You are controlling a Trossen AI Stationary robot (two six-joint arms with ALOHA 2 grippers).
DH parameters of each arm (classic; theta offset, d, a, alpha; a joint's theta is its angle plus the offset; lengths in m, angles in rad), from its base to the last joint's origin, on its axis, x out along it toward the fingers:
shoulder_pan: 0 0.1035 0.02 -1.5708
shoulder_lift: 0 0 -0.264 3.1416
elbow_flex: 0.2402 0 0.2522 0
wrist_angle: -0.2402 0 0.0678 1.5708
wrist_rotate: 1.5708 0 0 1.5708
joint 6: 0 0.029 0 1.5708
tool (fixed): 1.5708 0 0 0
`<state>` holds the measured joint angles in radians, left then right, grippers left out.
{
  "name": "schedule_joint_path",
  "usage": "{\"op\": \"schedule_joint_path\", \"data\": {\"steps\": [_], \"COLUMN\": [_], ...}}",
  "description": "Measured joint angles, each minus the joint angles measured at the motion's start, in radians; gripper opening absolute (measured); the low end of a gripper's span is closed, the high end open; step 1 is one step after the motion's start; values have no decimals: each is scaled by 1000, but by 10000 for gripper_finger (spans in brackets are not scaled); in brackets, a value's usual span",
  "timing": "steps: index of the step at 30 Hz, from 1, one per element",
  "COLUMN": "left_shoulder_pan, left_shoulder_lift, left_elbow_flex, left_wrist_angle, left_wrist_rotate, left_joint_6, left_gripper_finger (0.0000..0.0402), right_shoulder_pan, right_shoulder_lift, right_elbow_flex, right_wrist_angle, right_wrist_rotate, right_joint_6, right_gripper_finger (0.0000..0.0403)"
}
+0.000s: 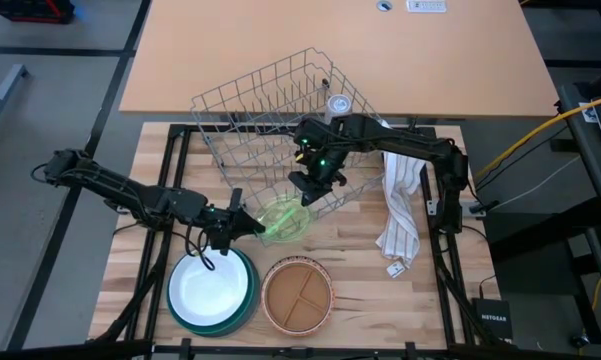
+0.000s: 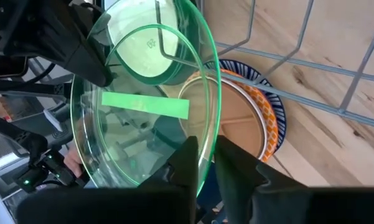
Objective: Sort dishes
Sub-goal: Put the green plate into the dish rack
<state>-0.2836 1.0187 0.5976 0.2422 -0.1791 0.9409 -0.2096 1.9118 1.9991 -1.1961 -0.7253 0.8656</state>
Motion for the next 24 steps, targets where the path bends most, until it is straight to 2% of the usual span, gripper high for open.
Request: {"op": "schedule_joint_path", "data": {"steps": [6, 10, 18, 24], "left_shoulder_pan": [0, 0, -26, -41], "left_shoulder_lift": [0, 0, 0, 0], "left_elbow_flex": [0, 0, 0, 0], "left_wrist_angle": [1, 1, 0, 7], "left_wrist_rotate": [0, 0, 3, -10], "left_joint_6": [-5, -38, -57, -138], "left_gripper_finger": [6, 7, 4, 6], "right_shoulder_pan": [-1, -12, -61, -111], "right_shoulder_lift": [0, 0, -4, -8], "right_elbow_flex": [0, 0, 1, 1], "right_wrist_angle": [2, 3, 4, 5], "right_wrist_rotate": [-5, -2, 151, 219], "right_joint_6": [-14, -92, -285, -427], "right_gripper_finger": [96, 100, 98, 98]}}
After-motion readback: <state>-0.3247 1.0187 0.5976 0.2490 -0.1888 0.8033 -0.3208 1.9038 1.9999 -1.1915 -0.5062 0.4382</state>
